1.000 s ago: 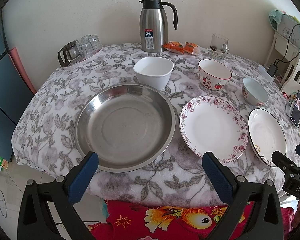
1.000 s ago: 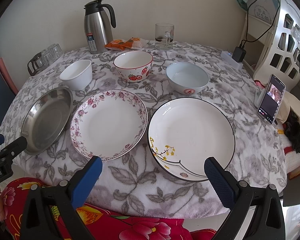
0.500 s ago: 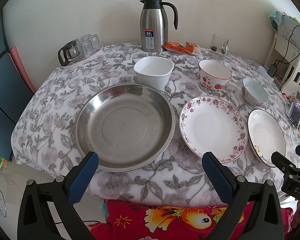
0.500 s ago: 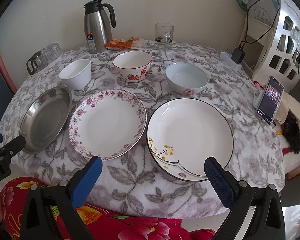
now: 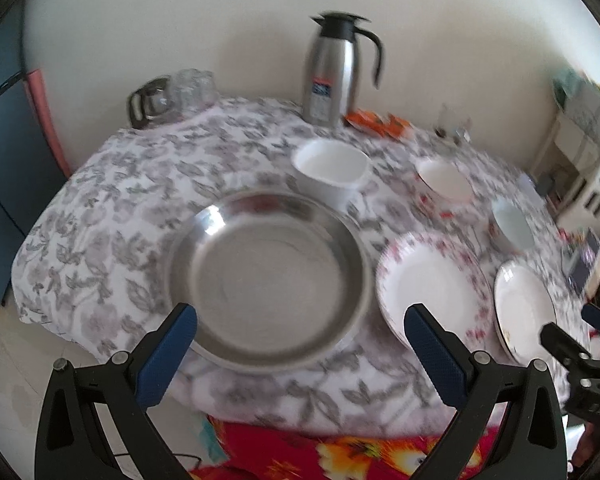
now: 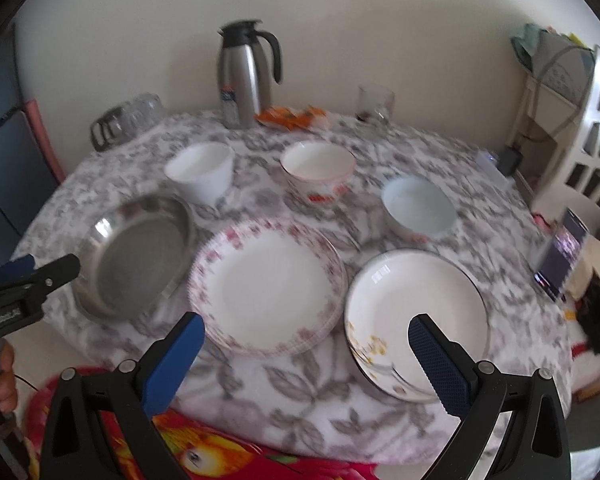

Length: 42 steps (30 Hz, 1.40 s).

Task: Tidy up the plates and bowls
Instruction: 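Move both grippers toward the rim of the stainless steel plate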

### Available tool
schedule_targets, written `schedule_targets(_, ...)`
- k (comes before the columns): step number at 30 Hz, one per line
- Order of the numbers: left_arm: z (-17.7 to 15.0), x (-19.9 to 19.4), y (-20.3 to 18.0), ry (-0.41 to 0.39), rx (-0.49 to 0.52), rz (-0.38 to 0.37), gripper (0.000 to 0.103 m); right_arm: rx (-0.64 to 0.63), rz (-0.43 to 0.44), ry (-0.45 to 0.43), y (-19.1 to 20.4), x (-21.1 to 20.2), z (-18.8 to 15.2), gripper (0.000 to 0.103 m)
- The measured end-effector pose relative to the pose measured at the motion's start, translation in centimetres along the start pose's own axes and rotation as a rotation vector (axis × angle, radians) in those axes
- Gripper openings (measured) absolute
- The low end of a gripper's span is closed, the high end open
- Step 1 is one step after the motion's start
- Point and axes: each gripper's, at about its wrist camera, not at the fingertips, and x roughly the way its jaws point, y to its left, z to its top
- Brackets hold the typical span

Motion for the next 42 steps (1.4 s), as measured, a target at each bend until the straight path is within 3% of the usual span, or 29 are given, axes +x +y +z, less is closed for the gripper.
schedule_targets(12,1.7,0.5,9.0,-0.081,-0.193,0.038,0.103,-0.044,0.128,-0.013,5.4,2.5,4.1,0.103)
schedule_targets(21,1.6,2.1,14.2,-0.151,-0.320,-0.010,0.103,-0.065,0.173,0.051,8.6,6.8,4.5,0.103)
schedule_targets(29,1.4,3.6,16.0,-0.204,-0.319,0.056,0.103,-0.069,0.202,0.069,10.6,10.1,4.7,0.103)
schedule_targets(38,1.2,7.1,15.7,-0.142,-0.272,0.017,0.103,-0.103,0.219,0.067,12.1,13.4,5.0,0.103)
schedule_targets(42,1.4,8.0,15.3,-0.137,-0.249,0.030,0.103,-0.121,0.220,0.061,12.6,14.6,5.3,0.097)
